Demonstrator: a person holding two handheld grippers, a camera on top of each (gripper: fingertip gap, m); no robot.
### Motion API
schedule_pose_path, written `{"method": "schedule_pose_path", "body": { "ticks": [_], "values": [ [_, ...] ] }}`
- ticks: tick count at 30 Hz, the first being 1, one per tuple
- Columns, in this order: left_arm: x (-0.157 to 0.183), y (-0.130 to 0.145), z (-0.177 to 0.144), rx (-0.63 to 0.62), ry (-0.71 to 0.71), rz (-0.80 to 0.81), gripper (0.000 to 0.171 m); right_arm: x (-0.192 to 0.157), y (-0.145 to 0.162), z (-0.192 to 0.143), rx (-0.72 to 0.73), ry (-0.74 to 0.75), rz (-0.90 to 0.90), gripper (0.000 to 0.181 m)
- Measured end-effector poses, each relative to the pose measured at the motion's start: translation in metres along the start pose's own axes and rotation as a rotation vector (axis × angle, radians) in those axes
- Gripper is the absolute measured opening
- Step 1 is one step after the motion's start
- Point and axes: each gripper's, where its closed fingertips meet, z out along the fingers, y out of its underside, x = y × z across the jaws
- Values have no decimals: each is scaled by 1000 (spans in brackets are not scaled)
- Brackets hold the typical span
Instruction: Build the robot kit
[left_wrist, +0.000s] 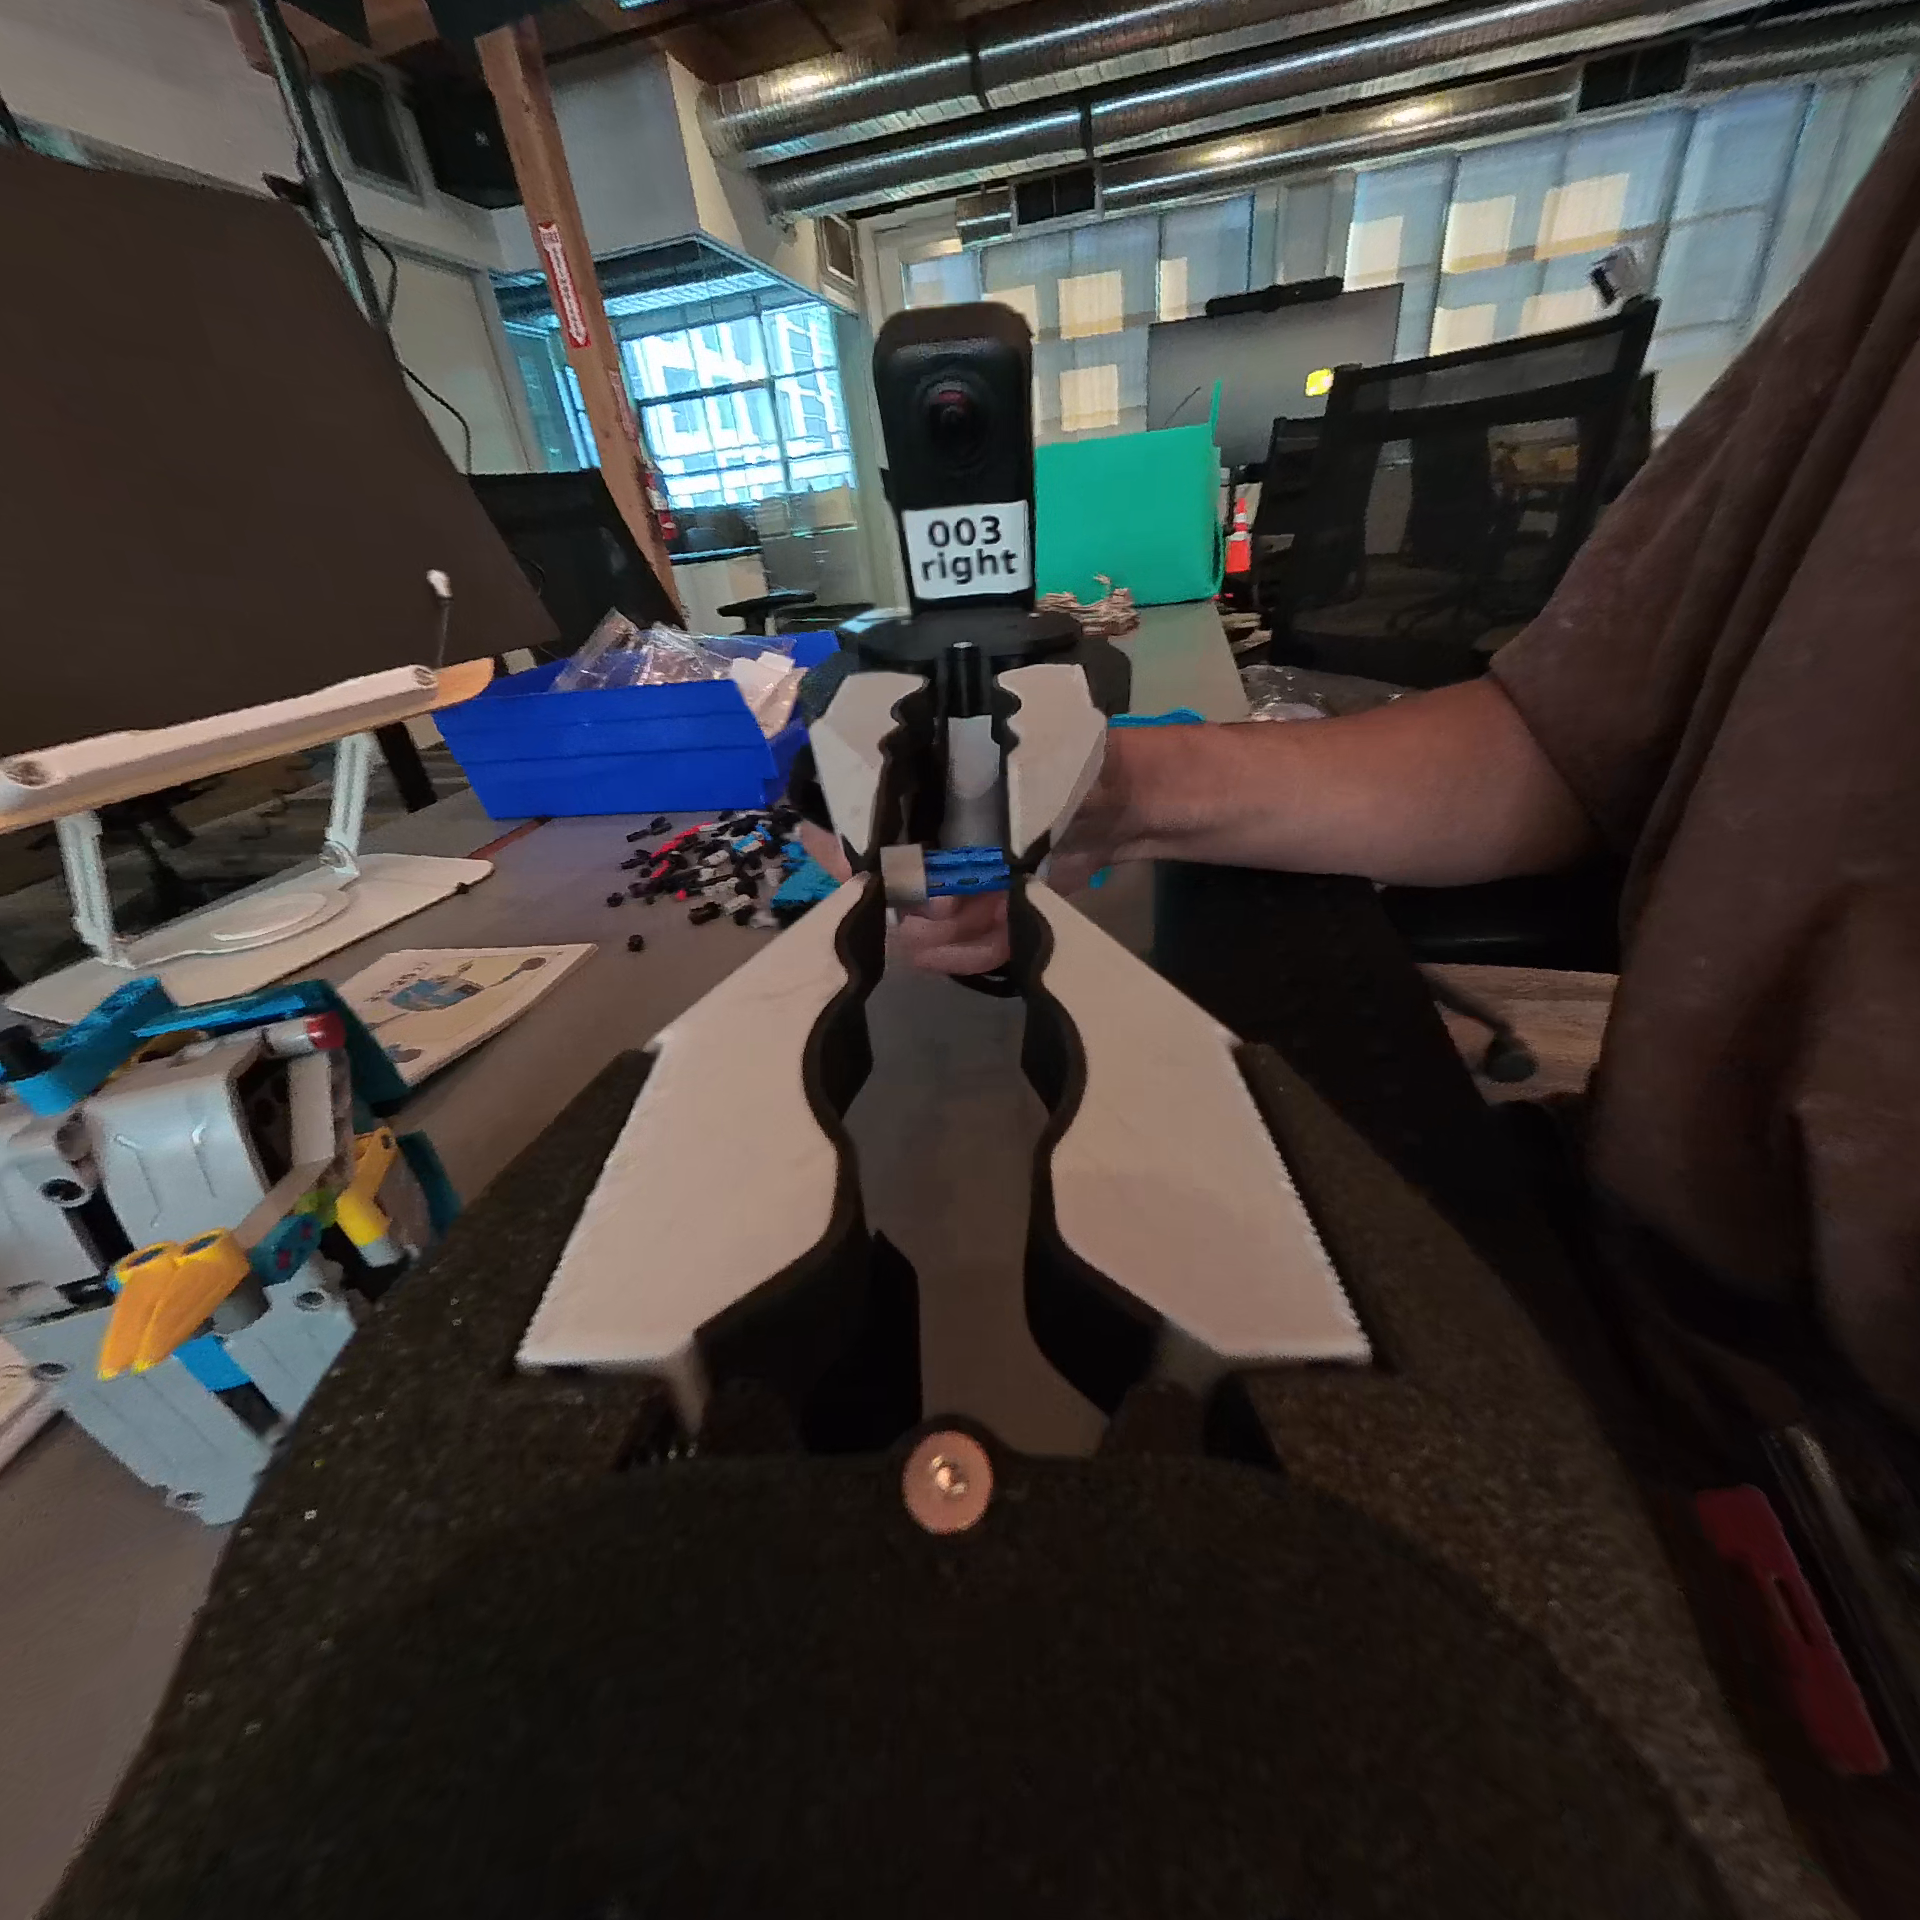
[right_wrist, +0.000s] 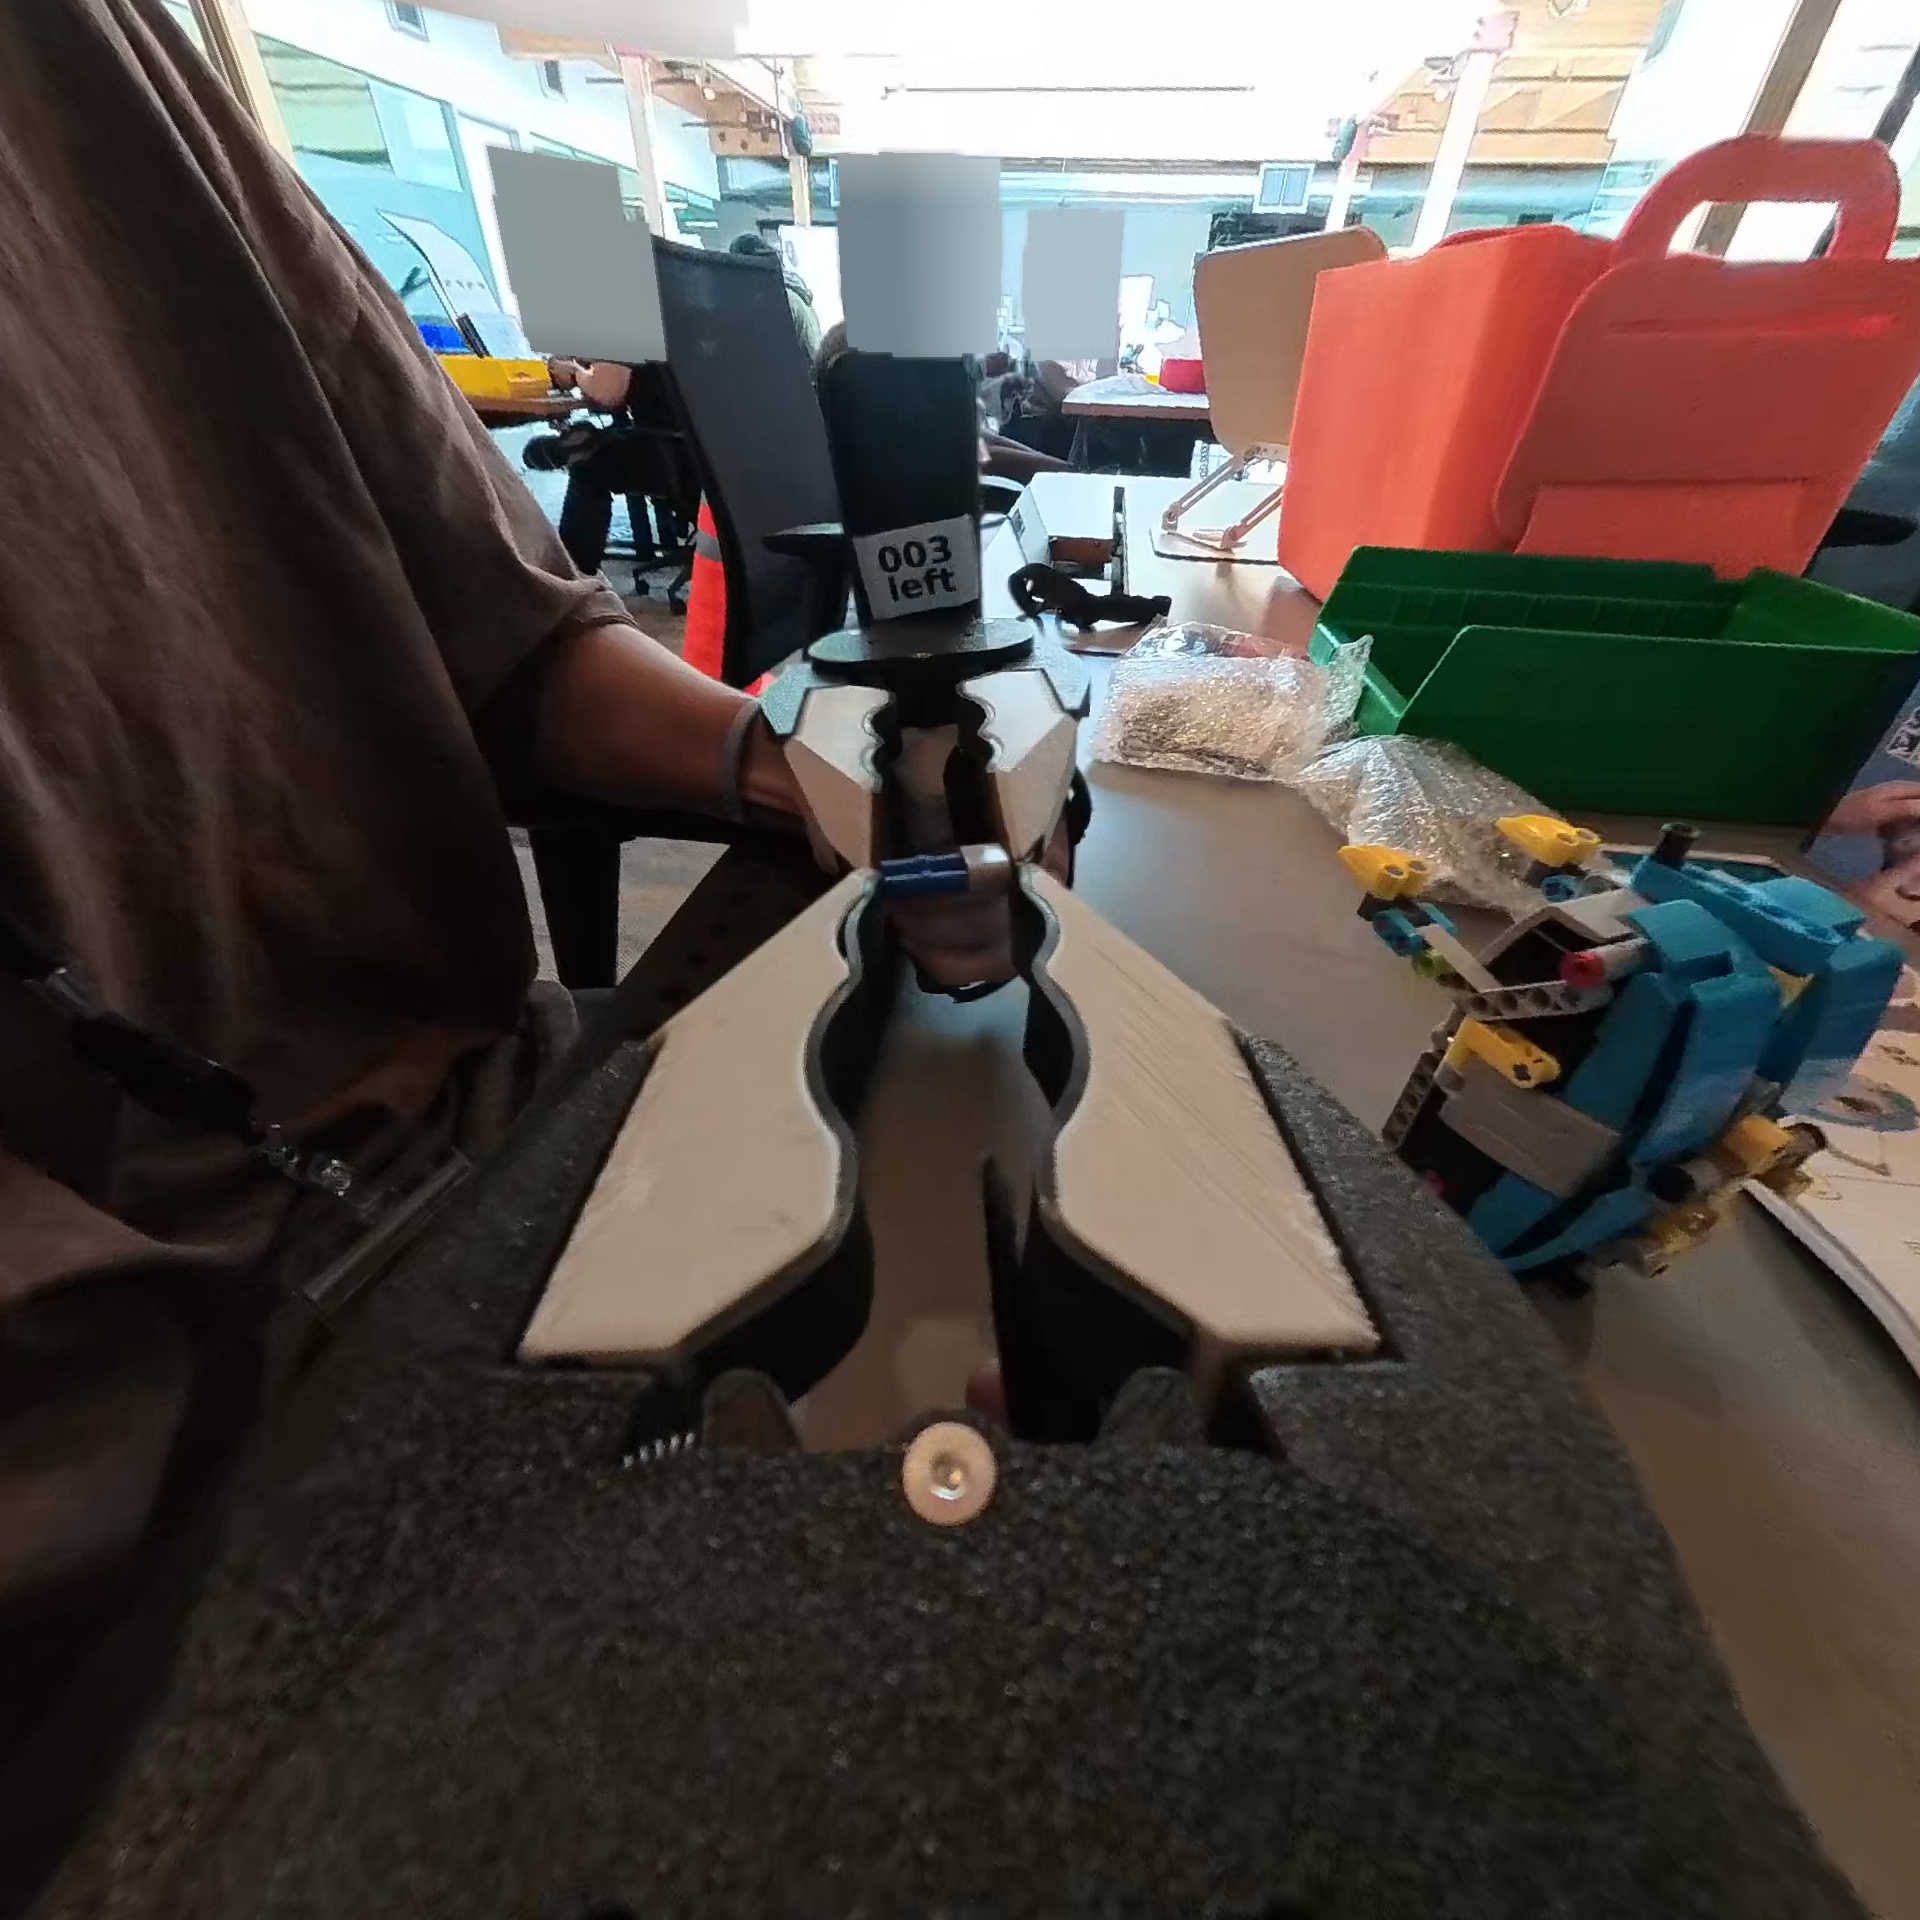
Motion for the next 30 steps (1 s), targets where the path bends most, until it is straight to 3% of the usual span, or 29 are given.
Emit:
{"method": "schedule_pose_path", "body": {
  "ticks": [6, 17, 20, 21, 24, 27, 30],
  "values": [
    [-2, 3, -1, -47, -37, 42, 23, 1, 2, 1, -45, 36, -67, 23],
    [-2, 2, -1, -44, 23, -171, 23, 0, 1, 1, -55, 30, -52, 22],
    [-9, 6, -1, -54, 6, -231, 22, 6, 5, -1, -89, 97, -137, 23],
    [-10, 7, -2, -42, 31, -288, 11, 11, 3, -1, -96, 145, -182, 23],
    [-26, 0, -8, 24, 46, -471, 29, 17, -6, -3, -110, 252, -377, 23],
    [-32, -14, -13, 128, 102, -634, 29, 11, -9, 2, -131, 289, -514, 24],
    [-26, -18, -12, 151, 161, -695, 23, 7, -8, 9, -155, 314, -623, 24]
  ]
}}
